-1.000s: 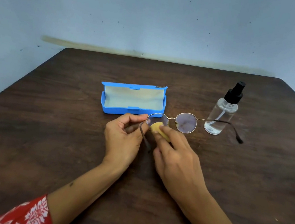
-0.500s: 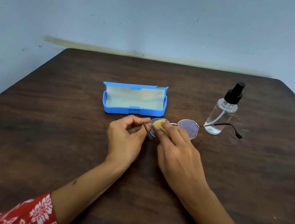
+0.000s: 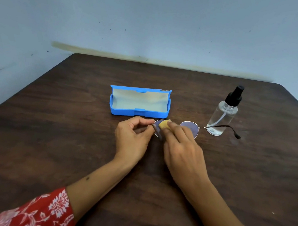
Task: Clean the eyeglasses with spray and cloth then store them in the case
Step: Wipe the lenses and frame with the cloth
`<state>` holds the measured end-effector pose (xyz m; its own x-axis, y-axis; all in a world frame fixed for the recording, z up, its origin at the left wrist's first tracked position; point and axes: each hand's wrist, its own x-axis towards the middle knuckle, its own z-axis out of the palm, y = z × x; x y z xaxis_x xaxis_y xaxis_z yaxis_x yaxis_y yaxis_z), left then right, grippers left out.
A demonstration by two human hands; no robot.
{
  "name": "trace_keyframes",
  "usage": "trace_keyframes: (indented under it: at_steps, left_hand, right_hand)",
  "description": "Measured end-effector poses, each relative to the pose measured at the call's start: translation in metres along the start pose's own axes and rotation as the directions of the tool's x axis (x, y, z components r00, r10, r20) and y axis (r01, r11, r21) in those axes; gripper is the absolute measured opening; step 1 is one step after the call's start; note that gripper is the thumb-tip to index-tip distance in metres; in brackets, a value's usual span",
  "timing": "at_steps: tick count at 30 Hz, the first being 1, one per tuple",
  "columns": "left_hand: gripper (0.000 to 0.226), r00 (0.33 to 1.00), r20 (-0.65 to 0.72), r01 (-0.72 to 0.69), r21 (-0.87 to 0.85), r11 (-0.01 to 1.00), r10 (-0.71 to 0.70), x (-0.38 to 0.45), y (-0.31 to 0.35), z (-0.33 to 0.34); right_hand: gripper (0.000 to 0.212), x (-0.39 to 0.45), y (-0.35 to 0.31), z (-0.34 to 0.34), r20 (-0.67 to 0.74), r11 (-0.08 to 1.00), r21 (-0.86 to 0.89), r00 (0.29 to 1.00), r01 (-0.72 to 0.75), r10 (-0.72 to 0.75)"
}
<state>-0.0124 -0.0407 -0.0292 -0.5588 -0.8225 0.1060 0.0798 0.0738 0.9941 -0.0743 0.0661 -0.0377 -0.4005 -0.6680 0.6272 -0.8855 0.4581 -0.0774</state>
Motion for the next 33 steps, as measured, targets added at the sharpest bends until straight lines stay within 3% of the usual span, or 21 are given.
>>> trace_keyframes:
  at_steps: [2, 8, 12, 17, 22, 28, 33]
  left_hand:
    - [0.015, 1.000, 0.003, -0.010, 0.010, 1.000, 0.010, -0.0009, 0.0013, 0.0004]
    - [0.012, 1.000, 0.007, -0.016, 0.020, 1.000, 0.015, -0.0012, 0.0013, -0.0006]
    - [0.010, 0.999, 0.014, -0.036, 0.047, 0.998, 0.035, -0.0033, 0.0035, -0.0002]
    - [0.010, 1.000, -0.002, -0.004, 0.023, 1.000, 0.004, -0.0009, 0.0018, -0.0005]
    - [0.012, 0.999, 0.009, -0.034, 0.046, 0.998, 0.034, -0.0013, 0.0026, 0.0004]
    - [0.011, 1.000, 0.003, -0.025, 0.030, 0.999, 0.025, -0.0004, -0.0004, -0.0004]
    - [0.014, 0.998, 0.015, -0.060, 0.055, 0.997, 0.060, -0.0015, 0.0016, -0.0003]
  right_hand:
    - [0.035, 0.0033, 0.0033, 0.0011, 0.015, 0.999, -0.033, 0.999, -0.038, 0.038]
    - [0.038, -0.0001, -0.0024, -0.0006, -0.021, 0.997, 0.035, 0.998, 0.062, -0.061]
    - [0.032, 0.0049, 0.0026, 0.0025, -0.001, 0.999, -0.011, 0.999, -0.034, 0.034]
    - [0.041, -0.0001, -0.0032, -0.0028, -0.022, 0.996, 0.046, 0.996, 0.083, -0.082]
    - [0.037, 0.0046, 0.0018, -0.0007, 0.014, 0.999, -0.044, 1.000, -0.023, 0.024]
    - [0.036, -0.0024, -0.0034, -0.0038, -0.028, 0.996, 0.037, 0.996, 0.086, -0.085]
    - [0.039, 0.0037, 0.0026, -0.0006, 0.020, 0.998, -0.059, 1.000, -0.017, 0.018]
